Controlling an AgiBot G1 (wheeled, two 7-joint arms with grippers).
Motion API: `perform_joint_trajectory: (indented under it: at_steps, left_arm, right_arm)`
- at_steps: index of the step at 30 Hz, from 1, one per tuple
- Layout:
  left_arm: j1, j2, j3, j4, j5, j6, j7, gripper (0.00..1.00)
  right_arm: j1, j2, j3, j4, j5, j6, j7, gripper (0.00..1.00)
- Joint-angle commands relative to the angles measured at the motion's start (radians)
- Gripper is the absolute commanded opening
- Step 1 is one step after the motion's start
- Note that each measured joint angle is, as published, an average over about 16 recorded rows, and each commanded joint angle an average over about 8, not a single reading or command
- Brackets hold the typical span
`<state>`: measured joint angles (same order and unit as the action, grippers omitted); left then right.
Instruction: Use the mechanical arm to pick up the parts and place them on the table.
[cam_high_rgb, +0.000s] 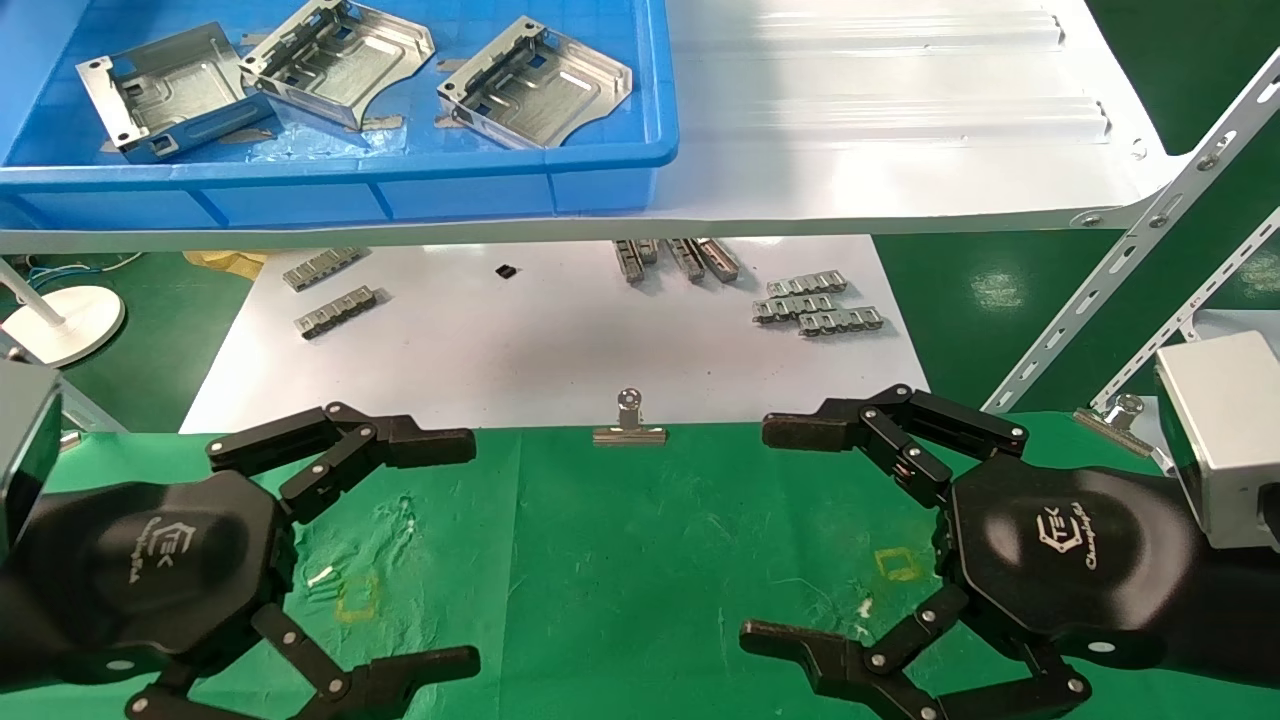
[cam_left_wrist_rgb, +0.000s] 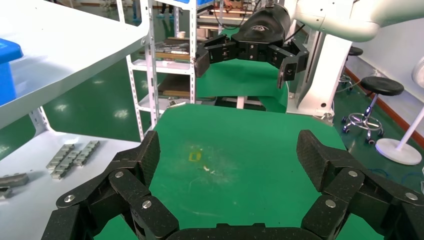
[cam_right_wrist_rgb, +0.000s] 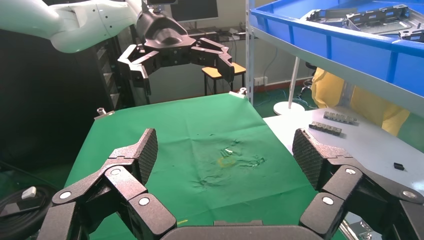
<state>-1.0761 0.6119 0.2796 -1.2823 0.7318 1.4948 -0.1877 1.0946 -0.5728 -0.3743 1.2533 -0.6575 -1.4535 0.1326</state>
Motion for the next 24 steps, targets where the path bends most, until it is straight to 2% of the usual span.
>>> perform_joint_trajectory:
  at_steps: [1, 24]
  left_arm:
    - [0.000, 0.000, 0.000, 0.000, 0.000, 0.000, 0.000, 1.00]
    - [0.000, 0.000, 0.000, 0.000, 0.000, 0.000, 0.000, 1.00]
  right_arm:
    - [0.000, 0.000, 0.000, 0.000, 0.000, 0.000, 0.000, 1.00]
    - [0.000, 0.000, 0.000, 0.000, 0.000, 0.000, 0.000, 1.00]
